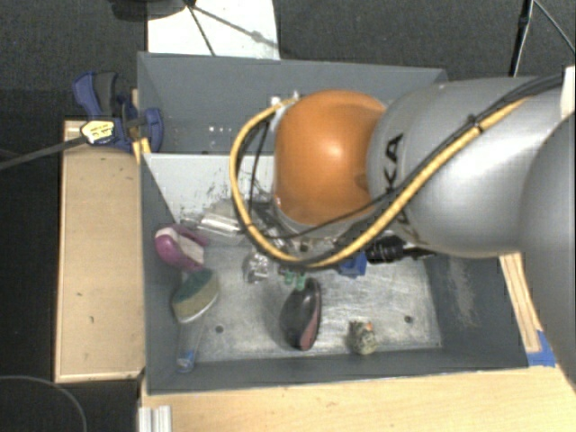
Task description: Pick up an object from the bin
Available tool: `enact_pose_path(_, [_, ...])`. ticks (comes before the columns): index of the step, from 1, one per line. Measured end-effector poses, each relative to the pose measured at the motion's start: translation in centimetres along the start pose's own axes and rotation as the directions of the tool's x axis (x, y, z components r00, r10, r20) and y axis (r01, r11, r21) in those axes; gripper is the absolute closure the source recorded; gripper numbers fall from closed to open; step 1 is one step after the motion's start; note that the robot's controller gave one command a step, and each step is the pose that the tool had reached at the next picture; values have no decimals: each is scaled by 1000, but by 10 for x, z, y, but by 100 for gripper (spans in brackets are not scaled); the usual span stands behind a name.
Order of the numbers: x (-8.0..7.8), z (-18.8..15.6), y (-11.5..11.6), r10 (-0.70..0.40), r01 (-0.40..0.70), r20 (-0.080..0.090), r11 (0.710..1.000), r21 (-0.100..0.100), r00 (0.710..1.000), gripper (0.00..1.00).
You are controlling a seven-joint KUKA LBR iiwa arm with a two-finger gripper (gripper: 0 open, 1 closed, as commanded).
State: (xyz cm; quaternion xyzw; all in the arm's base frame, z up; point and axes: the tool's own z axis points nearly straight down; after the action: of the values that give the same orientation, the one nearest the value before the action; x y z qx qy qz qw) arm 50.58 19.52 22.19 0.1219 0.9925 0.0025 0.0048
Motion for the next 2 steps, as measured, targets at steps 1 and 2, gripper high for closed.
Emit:
enact_pose_path(1, [5,100,-5,112,-112,-13,994,11,994,100])
enact_pose_path(2, [3,96,-4,115,-115,-7,993,5,993,0])
